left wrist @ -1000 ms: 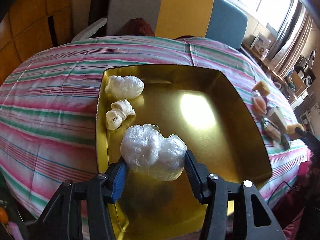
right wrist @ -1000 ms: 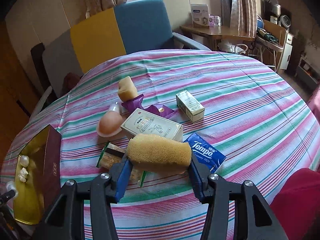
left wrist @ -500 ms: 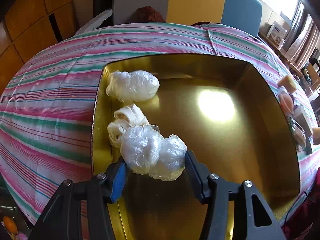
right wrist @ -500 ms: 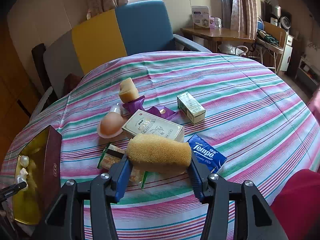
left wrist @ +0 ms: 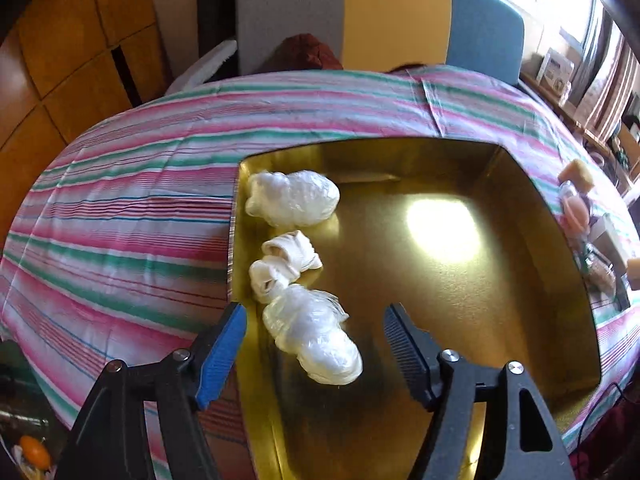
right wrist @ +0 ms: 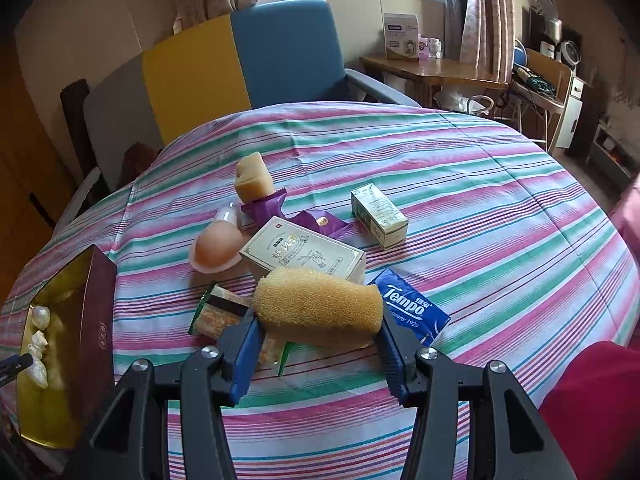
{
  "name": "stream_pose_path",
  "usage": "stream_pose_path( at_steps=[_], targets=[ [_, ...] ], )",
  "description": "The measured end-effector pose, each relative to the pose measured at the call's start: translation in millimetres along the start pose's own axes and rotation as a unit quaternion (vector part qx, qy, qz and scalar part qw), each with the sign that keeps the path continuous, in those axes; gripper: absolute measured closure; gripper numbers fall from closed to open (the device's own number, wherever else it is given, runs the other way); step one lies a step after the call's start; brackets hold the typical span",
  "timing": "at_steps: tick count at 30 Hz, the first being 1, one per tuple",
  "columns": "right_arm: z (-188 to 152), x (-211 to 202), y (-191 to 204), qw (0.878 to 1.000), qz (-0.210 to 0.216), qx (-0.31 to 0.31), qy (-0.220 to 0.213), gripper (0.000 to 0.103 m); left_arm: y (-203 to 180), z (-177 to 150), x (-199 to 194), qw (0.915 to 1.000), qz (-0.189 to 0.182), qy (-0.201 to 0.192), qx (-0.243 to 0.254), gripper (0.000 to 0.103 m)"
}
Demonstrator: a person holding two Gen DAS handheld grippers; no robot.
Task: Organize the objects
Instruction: 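Carry the yellow sponge into the gold tray and open the right tool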
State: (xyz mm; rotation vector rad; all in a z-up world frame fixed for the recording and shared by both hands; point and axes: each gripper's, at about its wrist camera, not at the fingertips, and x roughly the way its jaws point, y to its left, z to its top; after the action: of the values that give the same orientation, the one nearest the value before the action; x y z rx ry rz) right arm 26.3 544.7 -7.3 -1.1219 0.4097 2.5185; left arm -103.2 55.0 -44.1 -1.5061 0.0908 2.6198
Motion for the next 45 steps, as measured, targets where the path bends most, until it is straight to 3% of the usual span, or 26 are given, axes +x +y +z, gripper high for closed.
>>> stream_pose_path(
  at_steps=[8, 14, 18, 24, 28, 33, 38, 45],
  targets=[
    [0.7, -1.5, -0.4, 1.0, -0.006, 0.002, -0.006, 0.05, 16.7, -25.6, -62.3, 0.9957, -0.008, -0.078, -0.049, 0.031],
    [5.1, -24.7, 8.2, 0.999, 0.037, 0.017, -0.016, 0.05, 44.9, -44.2, -92.9, 0.9894, -0.015, -0.112, -0.092, 0.031],
    [12.6, -64.9, 71.0, 0.99, 0.122, -0.054, -0.041, 0.05, 64.0, -56.4, -87.4, 0.9883, -0.022, -0.094, -0.118, 0.031],
    [-16.2, -83.1, 211.7, 0.944, 0.261, -0.204, 0.003, 0.05, 79.7, -72.8, -82.4, 0.9856, -0.034, -0.08, -0.145, 0.032],
    [-58.6, -68.4, 296.4, 0.909, 0.303, -0.282, 0.052, 0.05, 89.4, -80.0, -86.7, 0.9845, -0.038, -0.084, -0.149, 0.032],
    [-102.7, -26.7, 366.1, 0.88, 0.316, -0.328, 0.137, 0.05, 102.0, -87.3, -87.7, 0.9819, -0.044, -0.086, -0.163, 0.032],
    [-125.5, 1.8, 402.9, 0.87, 0.306, -0.344, 0.179, 0.05, 114.0, -92.2, -83.4, 0.9788, -0.051, -0.083, -0.18, 0.032],
    [-128.9, 23.1, 437.3, 0.883, 0.273, -0.349, 0.154, 0.05, 116.8, -94.5, -81.0, 0.9774, -0.054, -0.082, -0.187, 0.032]
  ],
)
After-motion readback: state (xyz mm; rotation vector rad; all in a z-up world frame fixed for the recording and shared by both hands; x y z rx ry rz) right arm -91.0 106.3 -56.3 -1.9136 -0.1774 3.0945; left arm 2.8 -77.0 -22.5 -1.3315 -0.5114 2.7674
